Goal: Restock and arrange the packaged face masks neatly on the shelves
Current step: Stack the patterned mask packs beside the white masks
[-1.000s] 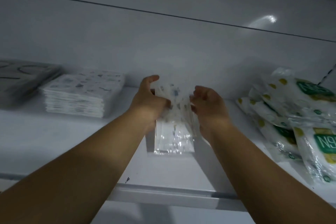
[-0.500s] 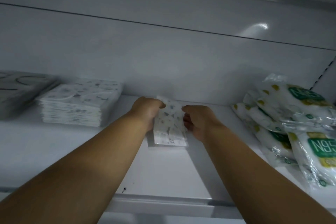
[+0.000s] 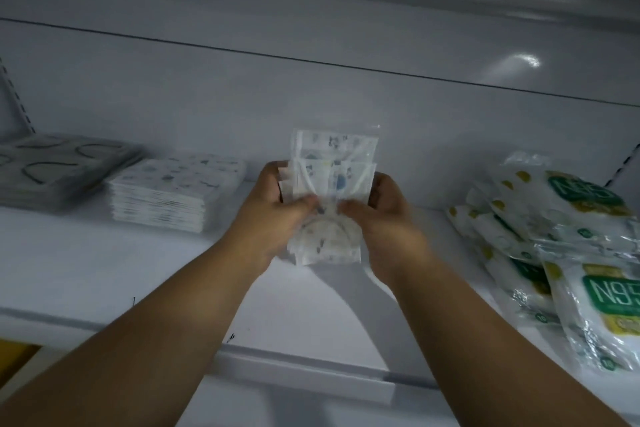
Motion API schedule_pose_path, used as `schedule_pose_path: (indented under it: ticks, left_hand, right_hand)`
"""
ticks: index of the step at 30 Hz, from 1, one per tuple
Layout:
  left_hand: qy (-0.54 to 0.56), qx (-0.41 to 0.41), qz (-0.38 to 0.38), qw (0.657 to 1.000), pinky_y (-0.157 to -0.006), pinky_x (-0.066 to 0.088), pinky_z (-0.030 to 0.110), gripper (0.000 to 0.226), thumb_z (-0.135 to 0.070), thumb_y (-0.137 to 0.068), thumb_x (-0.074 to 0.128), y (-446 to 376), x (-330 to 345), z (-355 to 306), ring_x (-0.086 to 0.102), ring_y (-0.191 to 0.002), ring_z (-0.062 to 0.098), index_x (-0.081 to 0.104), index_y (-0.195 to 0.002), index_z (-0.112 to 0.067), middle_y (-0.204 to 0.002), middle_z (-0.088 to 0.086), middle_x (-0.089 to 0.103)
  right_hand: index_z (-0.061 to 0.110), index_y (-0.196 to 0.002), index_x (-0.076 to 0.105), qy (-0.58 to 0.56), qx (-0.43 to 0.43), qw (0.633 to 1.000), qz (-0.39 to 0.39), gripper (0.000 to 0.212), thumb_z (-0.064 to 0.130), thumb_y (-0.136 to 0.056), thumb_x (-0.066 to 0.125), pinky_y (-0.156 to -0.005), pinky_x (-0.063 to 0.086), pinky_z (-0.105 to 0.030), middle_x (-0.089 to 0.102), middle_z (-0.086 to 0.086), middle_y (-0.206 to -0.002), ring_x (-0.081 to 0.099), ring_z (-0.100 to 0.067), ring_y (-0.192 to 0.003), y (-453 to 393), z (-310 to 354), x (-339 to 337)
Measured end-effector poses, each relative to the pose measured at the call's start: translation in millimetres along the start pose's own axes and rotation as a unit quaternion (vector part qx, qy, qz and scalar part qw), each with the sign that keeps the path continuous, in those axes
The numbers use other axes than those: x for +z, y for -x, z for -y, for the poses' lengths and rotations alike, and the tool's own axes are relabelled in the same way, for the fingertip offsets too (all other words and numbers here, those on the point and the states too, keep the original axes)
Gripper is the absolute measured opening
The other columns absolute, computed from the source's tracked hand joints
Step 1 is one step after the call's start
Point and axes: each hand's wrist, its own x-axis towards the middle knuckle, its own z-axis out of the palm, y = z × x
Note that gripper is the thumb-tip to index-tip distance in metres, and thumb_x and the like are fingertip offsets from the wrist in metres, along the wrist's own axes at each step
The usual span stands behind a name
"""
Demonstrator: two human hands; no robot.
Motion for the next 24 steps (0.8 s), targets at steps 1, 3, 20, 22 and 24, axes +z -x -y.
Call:
schedule_pose_path:
  ticks: [1, 3, 20, 22, 24]
  left_hand:
    - [-0.018, -0.012, 0.005, 1.000, -0.082, 0.058, 0.031, 0.041, -0.006, -0.089, 0.070, 4.6, 0.8, 5.5, 0.069, -0.102, 0.012, 0.053, -0.113, -0.035, -0.110, -0.007, 0.070]
    - [-0.057, -0.034, 0.029, 0.997, -0.090, 0.056, 0.034, 0.051, -0.001, -0.088, 0.066, 14.0, 5.3, 15.4, 0.065, -0.106, 0.011, 0.049, -0.114, -0.041, -0.113, -0.012, 0.066]
    - [0.036, -0.085, -0.045, 0.995, -0.083, 0.058, 0.033, 0.015, 0.005, -0.090, 0.063, 39.1, -1.0, 29.8, 0.072, -0.091, 0.021, 0.061, -0.086, -0.009, -0.093, 0.006, 0.076]
    - [0.109, -0.079, -0.071, 0.988, -0.075, 0.058, 0.029, 0.018, 0.007, -0.093, 0.060, 37.4, -2.6, 24.2, 0.071, -0.085, 0.019, 0.065, -0.086, -0.009, -0.088, 0.005, 0.075]
    - [0.063, -0.040, -0.079, 0.994, -0.082, 0.055, 0.033, 0.021, 0.003, -0.095, 0.059, 34.6, -11.6, 22.9, 0.067, -0.086, 0.021, 0.069, -0.090, -0.015, -0.089, 0.004, 0.073]
  right_hand:
    - [0.013, -0.115, 0.059, -0.004, -0.003, 1.000, 0.001, 0.042, 0.000, -0.077, 0.072, -0.077, 0.061, -0.046, 0.074, -0.009, -0.103, 0.073, -0.027, -0.094, 4.1, -5.4, -0.2]
    - [0.012, -0.115, 0.060, -0.010, -0.004, 1.000, 0.009, 0.038, -0.008, -0.084, 0.066, -0.074, 0.059, -0.042, 0.074, -0.009, -0.102, 0.073, -0.026, -0.093, 11.1, -12.7, -2.4]
    - [0.011, -0.123, 0.062, -0.342, 0.088, 0.934, 0.054, 0.050, -0.005, -0.076, 0.061, -0.098, 0.053, -0.047, 0.069, -0.015, -0.122, 0.070, -0.028, -0.104, 15.4, -4.0, -18.2]
    - [0.010, -0.121, 0.062, -0.301, 0.077, 0.950, 0.038, 0.046, -0.006, -0.077, 0.062, -0.096, 0.054, -0.043, 0.069, -0.016, -0.123, 0.069, -0.030, -0.107, 17.5, -7.6, -25.4]
    - [0.007, -0.112, 0.063, -0.225, 0.048, 0.973, -0.015, 0.034, -0.010, -0.083, 0.061, -0.097, 0.052, -0.043, 0.070, -0.018, -0.118, 0.068, -0.033, -0.105, 16.5, -10.0, -36.5]
